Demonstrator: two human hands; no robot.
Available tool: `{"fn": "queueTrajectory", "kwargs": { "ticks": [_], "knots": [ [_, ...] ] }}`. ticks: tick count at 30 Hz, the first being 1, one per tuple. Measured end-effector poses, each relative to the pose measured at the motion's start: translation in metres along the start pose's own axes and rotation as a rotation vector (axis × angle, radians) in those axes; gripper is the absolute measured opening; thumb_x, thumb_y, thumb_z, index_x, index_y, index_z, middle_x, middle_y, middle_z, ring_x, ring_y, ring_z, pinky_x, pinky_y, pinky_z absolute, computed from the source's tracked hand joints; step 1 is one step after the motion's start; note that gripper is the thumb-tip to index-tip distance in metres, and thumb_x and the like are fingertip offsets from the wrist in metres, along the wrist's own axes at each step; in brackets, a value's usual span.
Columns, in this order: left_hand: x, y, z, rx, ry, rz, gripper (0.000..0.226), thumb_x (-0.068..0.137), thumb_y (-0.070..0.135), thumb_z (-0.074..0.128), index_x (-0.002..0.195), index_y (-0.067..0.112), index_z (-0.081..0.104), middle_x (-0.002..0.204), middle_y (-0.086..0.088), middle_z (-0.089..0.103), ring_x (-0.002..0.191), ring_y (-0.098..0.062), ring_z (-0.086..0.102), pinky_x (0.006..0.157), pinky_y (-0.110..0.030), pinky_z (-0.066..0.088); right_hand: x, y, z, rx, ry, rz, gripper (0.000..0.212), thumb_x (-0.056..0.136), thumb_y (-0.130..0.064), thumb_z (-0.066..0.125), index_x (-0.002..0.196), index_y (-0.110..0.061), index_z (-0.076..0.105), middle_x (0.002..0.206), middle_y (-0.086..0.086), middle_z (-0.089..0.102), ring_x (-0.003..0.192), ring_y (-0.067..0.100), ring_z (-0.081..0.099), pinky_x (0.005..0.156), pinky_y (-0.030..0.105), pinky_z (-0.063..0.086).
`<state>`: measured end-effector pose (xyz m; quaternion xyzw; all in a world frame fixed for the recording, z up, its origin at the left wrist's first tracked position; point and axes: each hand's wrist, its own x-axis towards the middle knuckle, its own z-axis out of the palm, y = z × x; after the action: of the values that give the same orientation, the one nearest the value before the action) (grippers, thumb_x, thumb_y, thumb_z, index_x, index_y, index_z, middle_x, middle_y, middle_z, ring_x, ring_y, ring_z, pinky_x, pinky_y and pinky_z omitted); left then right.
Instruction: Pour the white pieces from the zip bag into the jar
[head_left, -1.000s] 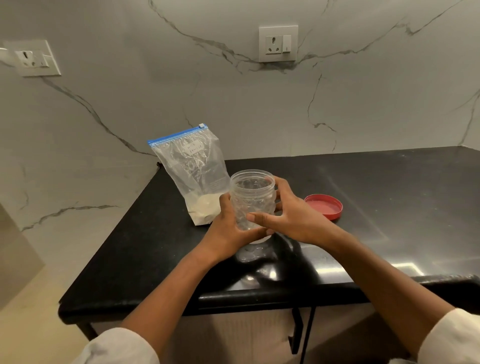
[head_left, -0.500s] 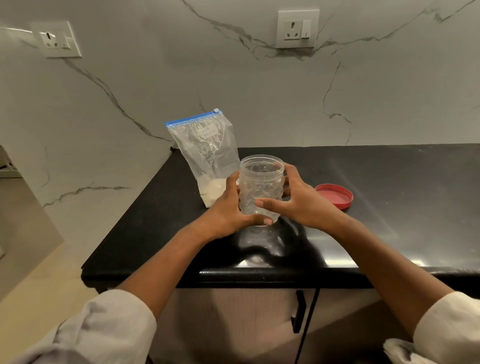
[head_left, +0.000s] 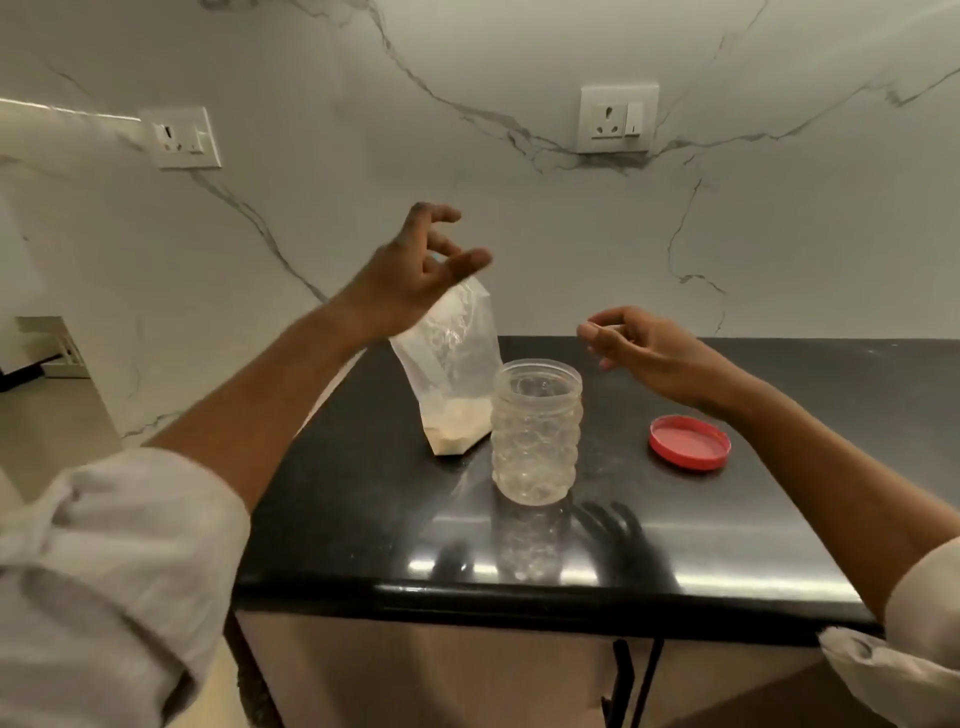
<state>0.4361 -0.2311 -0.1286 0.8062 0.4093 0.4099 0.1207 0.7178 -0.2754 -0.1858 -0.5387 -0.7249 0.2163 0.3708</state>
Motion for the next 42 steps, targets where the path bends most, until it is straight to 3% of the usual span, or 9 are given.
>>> {"fn": "queueTrajectory", "kwargs": {
  "ticks": [4,9,13,18,22,25,28,34,42],
  "knots": [
    [0.055,-0.019,-0.01,0.333,0.005,-0.066,0.017,0.095,0.027,0.06,0.108,0.016,0.06,0.104,-0.004,0.067,0.091,-0.02,0.063,0.071,-0.02,0.043,0.046,-0.009,0.009,0.078,0.042,0.017,0.033,0.093,-0.043,0.059,0.115,-0.018,0.062,0.101,0.002,0.071,0.09,0.015,0.069,0.067,0.024,0.051],
    [0.077,-0.037,0.002,0.748,-0.327,-0.384,0.058,0.089,0.05,0.064,0.127,0.007,0.052,0.123,-0.01,0.059,0.101,-0.025,0.055,0.083,-0.033,0.044,0.092,-0.002,0.041,0.234,-0.021,0.133,0.022,0.098,-0.023,0.055,0.114,-0.012,0.064,0.105,0.007,0.072,0.088,0.019,0.069,0.07,0.034,0.054],
    [0.085,-0.044,0.005,0.629,-0.394,-0.459,0.042,0.089,0.029,0.069,0.122,0.005,0.058,0.116,-0.01,0.064,0.101,-0.027,0.062,0.088,-0.038,0.051,0.103,0.018,0.063,0.141,-0.153,0.215,0.025,0.095,-0.019,0.059,0.118,-0.008,0.064,0.108,0.008,0.07,0.1,0.023,0.068,0.092,0.037,0.055],
    [0.09,-0.023,0.007,0.37,-0.349,-0.284,0.012,0.09,0.018,0.068,0.098,0.009,0.067,0.084,-0.005,0.063,0.071,-0.017,0.057,0.064,-0.028,0.047,0.092,0.04,0.072,0.047,-0.318,0.253,0.03,0.094,-0.002,0.056,0.124,-0.003,0.059,0.122,0.018,0.063,0.113,0.032,0.061,0.1,0.048,0.05],
    [0.095,0.01,0.015,0.252,-0.341,-0.117,0.004,0.09,0.013,0.068,0.089,0.013,0.065,0.079,-0.003,0.064,0.064,-0.012,0.056,0.063,-0.027,0.05,0.081,0.044,0.071,0.186,-0.399,0.142,0.034,0.092,-0.005,0.061,0.114,-0.031,0.058,0.122,0.01,0.063,0.113,0.029,0.061,0.098,0.048,0.052],
    [0.101,0.031,0.014,0.183,-0.236,-0.011,0.007,0.09,0.011,0.067,0.086,0.015,0.063,0.084,-0.003,0.064,0.066,-0.01,0.058,0.061,-0.02,0.047,0.078,0.052,0.061,0.246,-0.238,0.175,0.04,0.087,-0.011,0.069,0.114,-0.038,0.058,0.106,0.006,0.07,0.102,0.03,0.066,0.088,0.05,0.055],
    [0.102,0.036,0.016,0.102,-0.149,0.006,0.005,0.09,0.012,0.067,0.094,0.009,0.065,0.09,-0.006,0.066,0.072,-0.014,0.061,0.066,-0.023,0.051,0.073,0.068,0.037,0.472,-0.098,0.275,0.017,0.092,-0.022,0.065,0.108,-0.015,0.063,0.099,0.013,0.073,0.082,0.025,0.07,0.07,0.042,0.054],
    [0.086,0.007,0.032,0.087,-0.138,-0.07,0.006,0.088,0.009,0.069,0.087,0.012,0.064,0.082,0.0,0.067,0.071,-0.013,0.062,0.069,-0.024,0.05,0.054,0.081,-0.013,0.307,0.151,0.212,0.013,0.094,-0.023,0.062,0.095,-0.011,0.068,0.079,0.012,0.067,0.062,0.016,0.061,0.051,0.028,0.046],
    [0.076,-0.012,0.054,0.176,-0.188,-0.109,0.009,0.086,0.013,0.074,0.093,0.014,0.068,0.091,-0.001,0.065,0.085,-0.016,0.061,0.079,-0.026,0.052,0.032,0.091,-0.025,0.101,0.063,0.234,0.009,0.093,-0.012,0.062,0.099,-0.013,0.069,0.086,0.014,0.072,0.066,0.016,0.065,0.057,0.027,0.051]
  ]
}}
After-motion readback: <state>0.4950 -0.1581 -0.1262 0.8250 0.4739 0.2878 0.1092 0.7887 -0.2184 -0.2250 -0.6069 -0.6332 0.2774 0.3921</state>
